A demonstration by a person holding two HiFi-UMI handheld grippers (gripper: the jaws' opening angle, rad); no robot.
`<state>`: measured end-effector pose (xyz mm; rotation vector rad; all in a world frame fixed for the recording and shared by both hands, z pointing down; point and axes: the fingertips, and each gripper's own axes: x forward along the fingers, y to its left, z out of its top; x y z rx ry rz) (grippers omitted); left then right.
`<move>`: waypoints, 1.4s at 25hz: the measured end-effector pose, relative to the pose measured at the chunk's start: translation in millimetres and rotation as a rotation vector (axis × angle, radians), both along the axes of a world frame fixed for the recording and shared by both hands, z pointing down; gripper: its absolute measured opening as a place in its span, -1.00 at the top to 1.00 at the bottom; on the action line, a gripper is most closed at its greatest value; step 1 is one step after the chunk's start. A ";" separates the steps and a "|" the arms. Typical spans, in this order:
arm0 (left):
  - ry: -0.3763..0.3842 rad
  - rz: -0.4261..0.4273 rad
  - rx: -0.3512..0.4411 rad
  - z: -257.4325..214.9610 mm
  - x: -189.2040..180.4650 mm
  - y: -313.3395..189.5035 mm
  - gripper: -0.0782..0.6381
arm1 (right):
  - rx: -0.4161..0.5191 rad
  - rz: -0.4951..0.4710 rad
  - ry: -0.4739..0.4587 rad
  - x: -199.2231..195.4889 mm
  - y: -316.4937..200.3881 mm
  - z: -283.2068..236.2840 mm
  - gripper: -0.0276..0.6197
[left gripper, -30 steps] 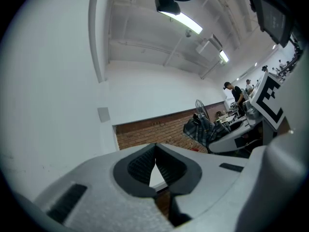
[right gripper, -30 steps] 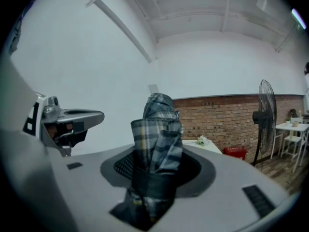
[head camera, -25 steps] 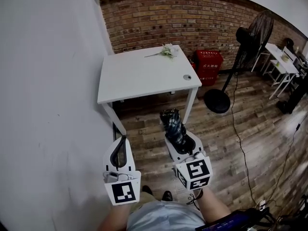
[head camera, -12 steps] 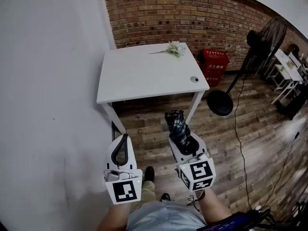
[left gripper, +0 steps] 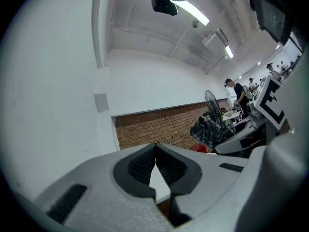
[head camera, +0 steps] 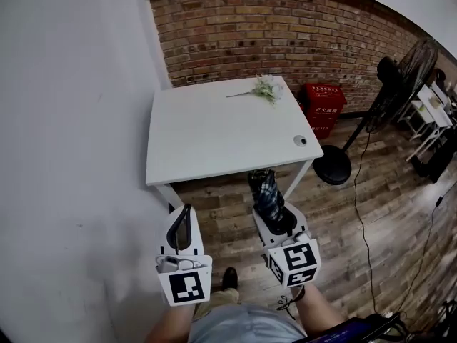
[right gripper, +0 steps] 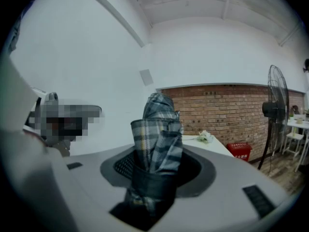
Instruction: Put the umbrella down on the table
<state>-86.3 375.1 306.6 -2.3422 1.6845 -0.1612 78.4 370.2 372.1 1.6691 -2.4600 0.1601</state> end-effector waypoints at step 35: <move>0.005 0.071 -0.021 14.5 -3.9 -201.3 0.77 | 0.014 0.084 0.003 3.0 -186.3 0.1 0.29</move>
